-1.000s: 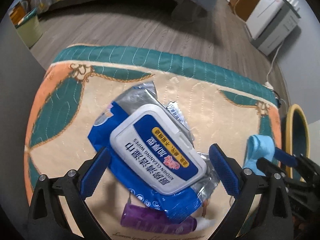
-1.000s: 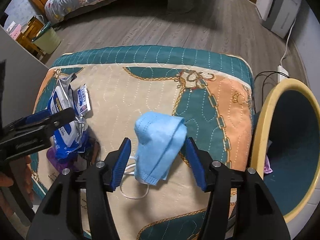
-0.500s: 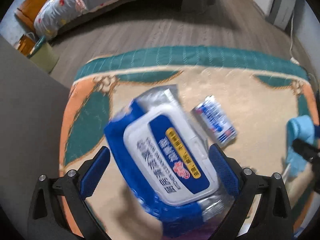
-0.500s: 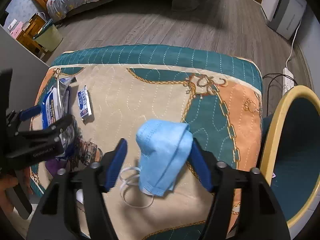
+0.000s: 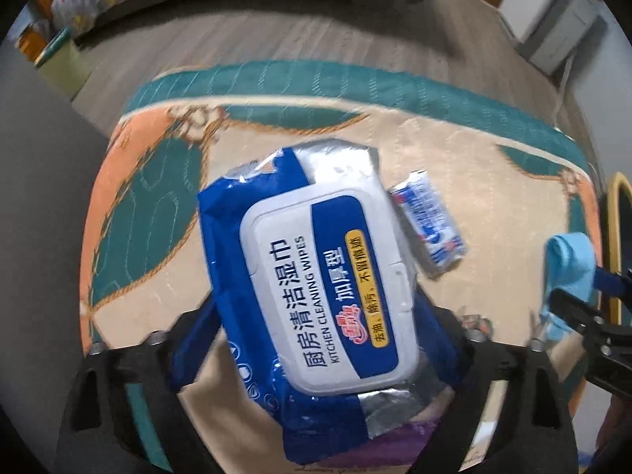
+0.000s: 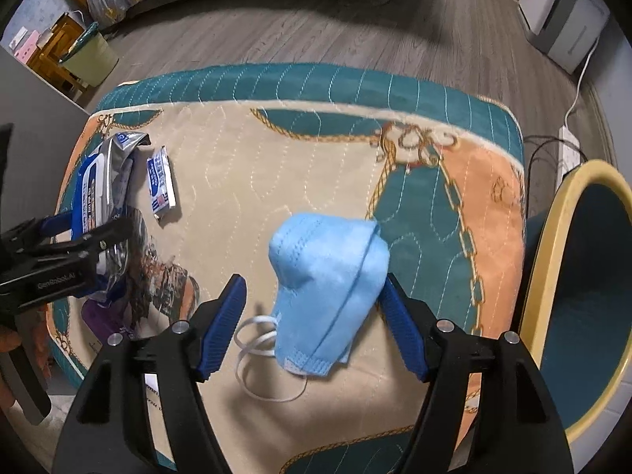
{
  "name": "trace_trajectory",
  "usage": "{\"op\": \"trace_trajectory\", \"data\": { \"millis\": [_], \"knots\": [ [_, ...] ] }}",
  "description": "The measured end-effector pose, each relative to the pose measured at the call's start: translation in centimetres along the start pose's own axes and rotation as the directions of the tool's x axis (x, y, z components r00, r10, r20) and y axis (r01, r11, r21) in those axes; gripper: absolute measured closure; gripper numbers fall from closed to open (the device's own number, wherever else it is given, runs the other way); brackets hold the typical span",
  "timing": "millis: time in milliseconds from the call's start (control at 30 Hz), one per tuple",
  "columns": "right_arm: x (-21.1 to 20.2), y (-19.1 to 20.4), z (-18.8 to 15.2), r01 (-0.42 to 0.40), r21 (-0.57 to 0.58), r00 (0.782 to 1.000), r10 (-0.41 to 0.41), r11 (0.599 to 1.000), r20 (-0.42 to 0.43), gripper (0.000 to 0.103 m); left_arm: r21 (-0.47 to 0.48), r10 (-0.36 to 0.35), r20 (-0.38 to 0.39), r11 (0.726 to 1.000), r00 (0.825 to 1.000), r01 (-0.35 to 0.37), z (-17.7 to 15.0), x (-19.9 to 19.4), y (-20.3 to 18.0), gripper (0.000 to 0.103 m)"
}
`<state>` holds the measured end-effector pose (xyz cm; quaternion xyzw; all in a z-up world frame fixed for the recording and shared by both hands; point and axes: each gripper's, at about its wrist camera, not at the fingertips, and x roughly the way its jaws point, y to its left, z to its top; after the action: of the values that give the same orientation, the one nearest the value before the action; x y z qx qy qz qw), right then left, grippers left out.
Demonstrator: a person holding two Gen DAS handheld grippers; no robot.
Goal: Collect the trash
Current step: 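Grasp the blue face mask with the right tool while left tool grasps the wipes pack, then carry the mask and wipes pack over the bin with both tools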
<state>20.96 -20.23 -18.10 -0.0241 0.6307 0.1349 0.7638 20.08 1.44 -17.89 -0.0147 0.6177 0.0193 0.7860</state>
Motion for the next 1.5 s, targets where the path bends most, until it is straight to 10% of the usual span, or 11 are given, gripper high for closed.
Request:
{"op": "trace_trajectory", "data": {
  "millis": [233,767,1200,1500],
  "knots": [
    [-0.9,-1.0,-0.1,-0.005,0.053,1.0,0.004,0.999,0.017,0.075,0.051,0.037,0.054,0.998,0.998,-0.039,-0.1,-1.6,-0.6,0.03],
    [-10.0,-6.3,-1.3,-0.041,0.161,0.974,0.003,0.986,0.227,0.078,0.238,-0.07,0.307,0.971,0.949,-0.006,0.1,-9.8,-8.0,0.032],
    [-15.4,-19.0,-6.7,0.059,0.409,0.942,-0.187,0.91,0.28,0.078,0.513,-0.259,0.323,0.856,0.91,0.061,-4.0,-11.9,-19.5,0.031],
    [-12.5,-26.4,-10.6,0.064,0.583,0.959,-0.212,0.81,0.189,0.078,0.625,-0.355,0.248,0.77,0.901,0.131,-5.0,-10.3,-27.0,0.03]
  ]
}}
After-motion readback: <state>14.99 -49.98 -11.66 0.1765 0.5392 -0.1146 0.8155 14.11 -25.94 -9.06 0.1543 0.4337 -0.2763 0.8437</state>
